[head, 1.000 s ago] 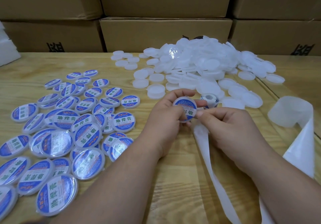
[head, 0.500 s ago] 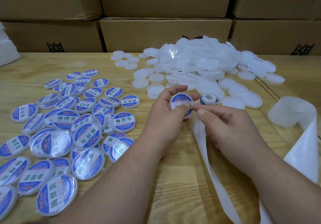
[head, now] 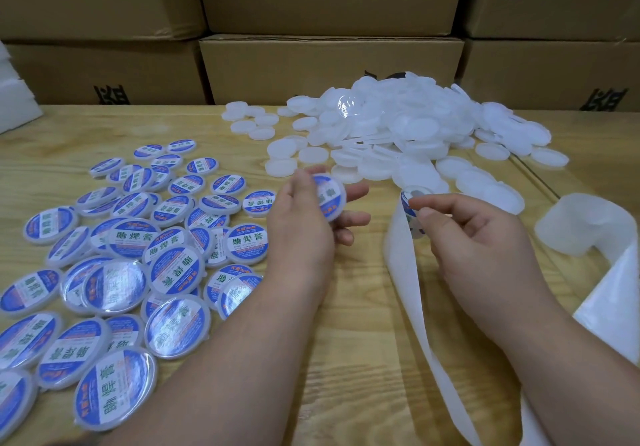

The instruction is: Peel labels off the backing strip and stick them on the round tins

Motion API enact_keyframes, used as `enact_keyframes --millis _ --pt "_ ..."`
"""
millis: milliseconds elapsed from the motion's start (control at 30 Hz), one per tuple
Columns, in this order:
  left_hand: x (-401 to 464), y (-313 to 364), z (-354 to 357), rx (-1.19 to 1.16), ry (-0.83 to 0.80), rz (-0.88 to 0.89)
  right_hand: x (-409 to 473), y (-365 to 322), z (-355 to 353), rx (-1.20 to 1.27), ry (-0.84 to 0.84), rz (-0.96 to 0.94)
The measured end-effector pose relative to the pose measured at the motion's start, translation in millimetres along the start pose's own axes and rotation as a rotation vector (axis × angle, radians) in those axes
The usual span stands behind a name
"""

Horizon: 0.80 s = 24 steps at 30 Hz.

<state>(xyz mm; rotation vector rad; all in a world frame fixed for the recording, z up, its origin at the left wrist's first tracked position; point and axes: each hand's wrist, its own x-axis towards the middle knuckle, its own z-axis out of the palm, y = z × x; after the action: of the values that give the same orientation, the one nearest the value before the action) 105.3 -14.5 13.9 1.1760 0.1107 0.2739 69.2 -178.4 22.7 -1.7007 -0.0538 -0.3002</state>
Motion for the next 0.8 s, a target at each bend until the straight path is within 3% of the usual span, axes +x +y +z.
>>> enact_keyframes --millis 233,333,400,467,667,800 --pt "9.7 6.4 -14.0 -0.164 0.46 0.11 1.1 1.6 1.7 -0.026 0.015 0.003" --pt "13.3 10.2 -17.3 -0.217 0.527 0.098 0.2 0.9 1.5 -0.046 0.004 -0.006" --pt "13.5 8.0 -18.0 -0.179 0.484 0.105 -0.3 0.3 1.3 -0.057 0.0 -0.013" --pt "10.6 2.8 -16.4 0.024 0.367 0.142 -0.7 -0.4 1.6 -0.065 -0.001 -0.018" --pt "1.3 -12.2 -5.8 1.097 -0.177 0.244 -1.7 -1.2 2.6 -0.079 0.009 -0.009" --pt "0.8 -15.4 -6.4 1.319 -0.285 0.127 -2.7 -1.7 3.2 -0.086 0.009 0.001"
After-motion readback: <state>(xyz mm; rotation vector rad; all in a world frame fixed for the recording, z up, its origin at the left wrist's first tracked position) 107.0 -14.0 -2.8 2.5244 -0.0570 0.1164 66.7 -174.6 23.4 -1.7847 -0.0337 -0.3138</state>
